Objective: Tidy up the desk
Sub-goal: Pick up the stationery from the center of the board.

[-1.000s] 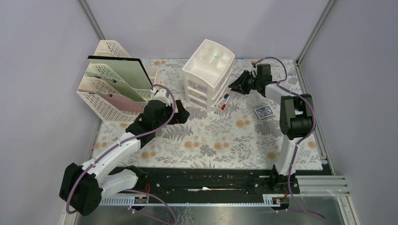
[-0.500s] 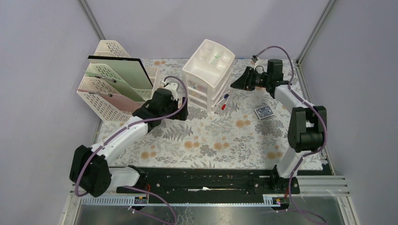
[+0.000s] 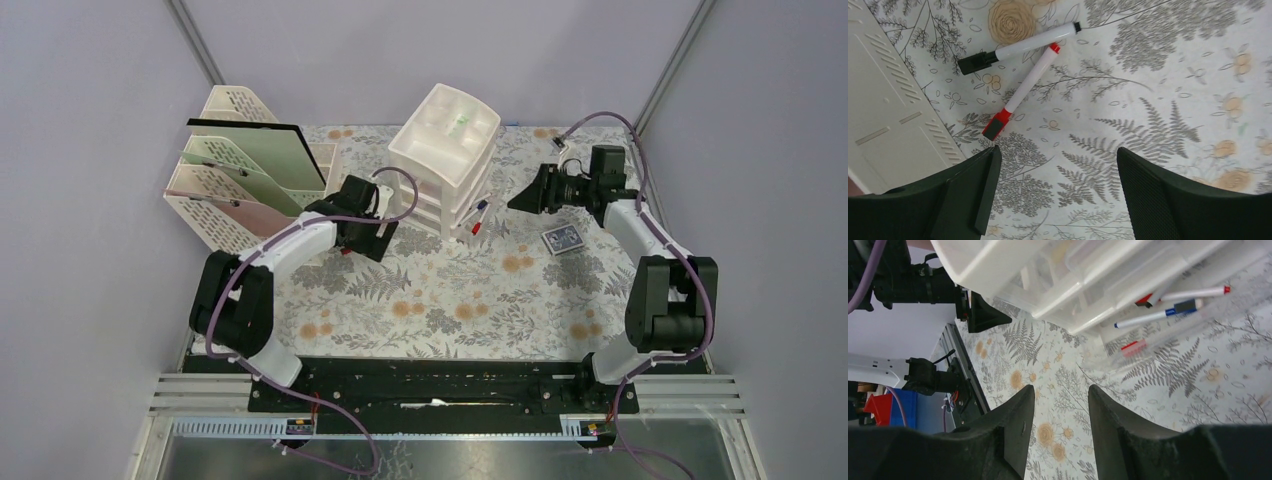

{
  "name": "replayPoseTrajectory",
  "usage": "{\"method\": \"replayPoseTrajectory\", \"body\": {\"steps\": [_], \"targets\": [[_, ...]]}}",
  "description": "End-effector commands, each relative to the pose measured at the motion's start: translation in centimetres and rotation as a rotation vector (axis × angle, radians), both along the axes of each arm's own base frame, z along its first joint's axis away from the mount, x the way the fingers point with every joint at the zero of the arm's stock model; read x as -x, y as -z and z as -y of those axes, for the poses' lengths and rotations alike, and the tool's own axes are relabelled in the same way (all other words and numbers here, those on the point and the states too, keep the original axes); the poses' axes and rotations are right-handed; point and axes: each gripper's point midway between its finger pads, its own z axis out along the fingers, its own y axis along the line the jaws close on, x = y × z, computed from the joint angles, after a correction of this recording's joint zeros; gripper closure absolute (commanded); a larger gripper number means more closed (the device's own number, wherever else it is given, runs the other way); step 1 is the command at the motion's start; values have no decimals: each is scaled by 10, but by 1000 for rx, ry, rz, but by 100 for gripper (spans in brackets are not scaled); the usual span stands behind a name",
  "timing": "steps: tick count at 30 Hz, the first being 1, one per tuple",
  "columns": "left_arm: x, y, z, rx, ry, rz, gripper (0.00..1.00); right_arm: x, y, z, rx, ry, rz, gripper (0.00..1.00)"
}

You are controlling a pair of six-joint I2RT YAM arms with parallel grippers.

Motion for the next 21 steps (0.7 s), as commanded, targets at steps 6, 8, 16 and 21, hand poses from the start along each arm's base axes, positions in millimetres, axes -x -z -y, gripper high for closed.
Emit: {"method": "replayPoseTrajectory", "body": {"steps": [6,8,16,21], "targets": [[-23,24,-6,-32,120,-65,29,13,-9,15,18,3,77,49],[-27,27,-6,-23,127,-75,32,13,-10,16,18,5,81,48],[-35,33,-5,-12,161,-89,36,11,-9,17,16,7,77,48],[-40,39,-9,-24,171,-93,37,11,-8,17,10,10,71,48]]}}
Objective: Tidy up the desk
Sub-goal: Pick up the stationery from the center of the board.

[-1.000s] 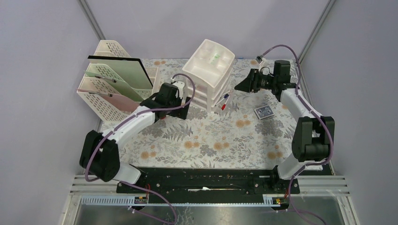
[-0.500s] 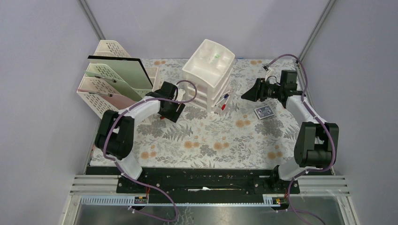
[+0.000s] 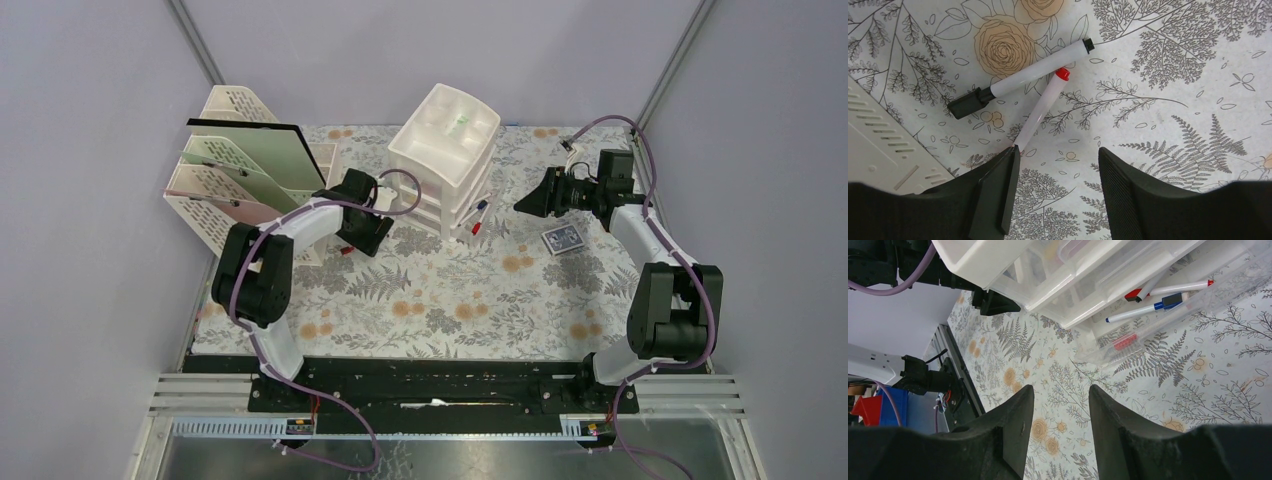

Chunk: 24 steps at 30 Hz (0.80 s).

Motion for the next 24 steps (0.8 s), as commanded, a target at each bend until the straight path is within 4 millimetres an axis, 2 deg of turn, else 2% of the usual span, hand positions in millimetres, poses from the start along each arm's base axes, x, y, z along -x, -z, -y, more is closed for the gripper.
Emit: {"method": "replayPoseTrajectory", "body": {"steps": [1,5,9,14,19,24], "targets": [[-17,-2,3,17,34,25,39,3,-14,-1,-12,-19,52,48],[-21,4,-1,6,46,18,47,3,-13,-1,-18,-21,47,48],[-23,10,-3,-15,52,10,51,3,-14,-1,-21,-21,45,48],[-21,16,-2,-10,56,-6,64,3,-15,-2,-22,-22,49,48],[-14,20,-2,-1,53,-22,64,4,-14,-1,-24,-22,47,48],[-20,2,2,26,53,35,54,3,-14,-2,-32,-24,43,49]]}}
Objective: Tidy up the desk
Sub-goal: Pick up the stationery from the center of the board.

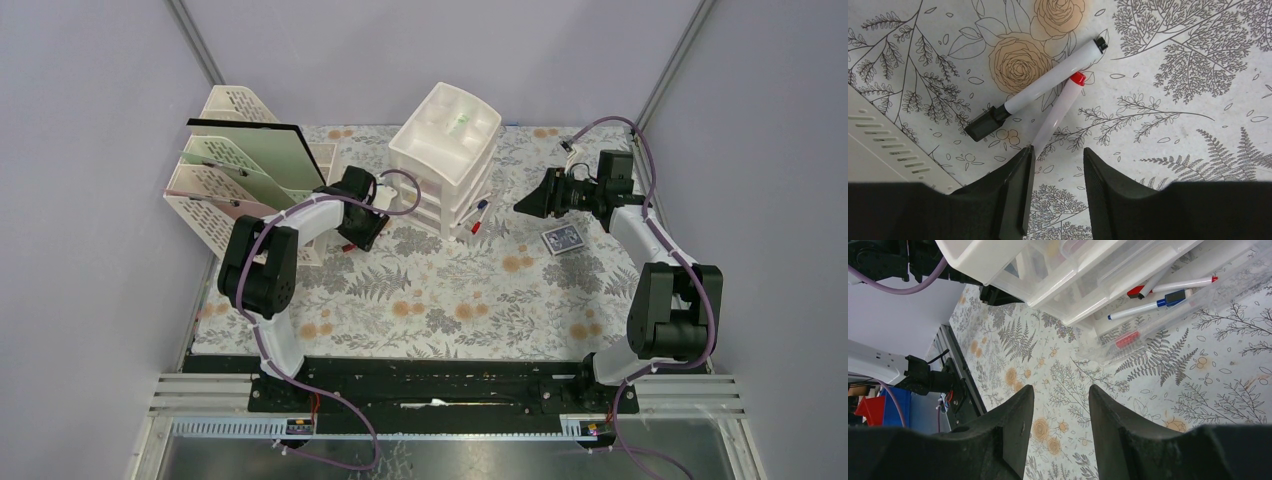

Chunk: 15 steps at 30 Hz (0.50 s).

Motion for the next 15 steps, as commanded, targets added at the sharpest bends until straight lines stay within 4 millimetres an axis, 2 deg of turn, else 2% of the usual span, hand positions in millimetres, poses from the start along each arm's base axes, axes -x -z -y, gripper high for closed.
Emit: {"method": "replayPoseTrajectory", "body": {"steps": [1,7,9,15], "targets": [[-7,-16,9,59,13,57,53,2,-16,-2,-27,-27,55,49],[-15,-46,9,82,41,179,49,2,-17,-2,-27,-27,58,48],[-17,-47,8,83,48,193,48,2,-17,-2,-27,-27,57,48],[-17,-27,6,75,58,126,49,3,-18,-2,-30,-26,55,48]]}}
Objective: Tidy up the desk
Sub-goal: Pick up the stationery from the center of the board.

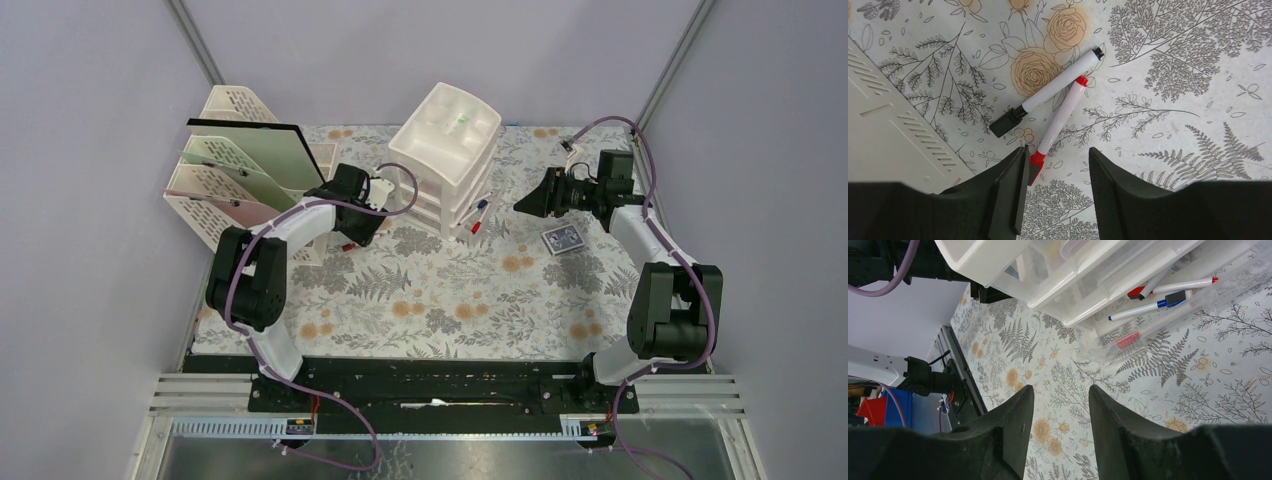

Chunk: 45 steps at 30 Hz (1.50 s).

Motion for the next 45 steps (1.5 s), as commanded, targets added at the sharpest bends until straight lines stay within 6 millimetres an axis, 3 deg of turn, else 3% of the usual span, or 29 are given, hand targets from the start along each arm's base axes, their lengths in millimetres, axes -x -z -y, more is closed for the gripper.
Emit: {"method": "replayPoseTrajectory", "body": {"steps": [1,11,16,25,29,36,45], "targets": [[-9,5,4,26,34,-4,49,4,-16,-2,-24,-28,55,48],[-13,26,1,13,35,-60,53,4,-17,-2,-28,-29,55,48],[-6,33,3,30,25,-99,68,5,-17,-2,-28,-29,55,48],[25,39,2,72,-34,-156,94,4,-19,-3,-33,-35,60,48],[36,26,10,139,-43,-147,100,4,-20,-4,-42,-39,59,48],[53,-6,28,289,-44,-135,100,9,-28,-7,-59,-71,86,48],[93,-79,80,748,-22,-89,100,31,-45,-20,-137,-192,132,46]]}}
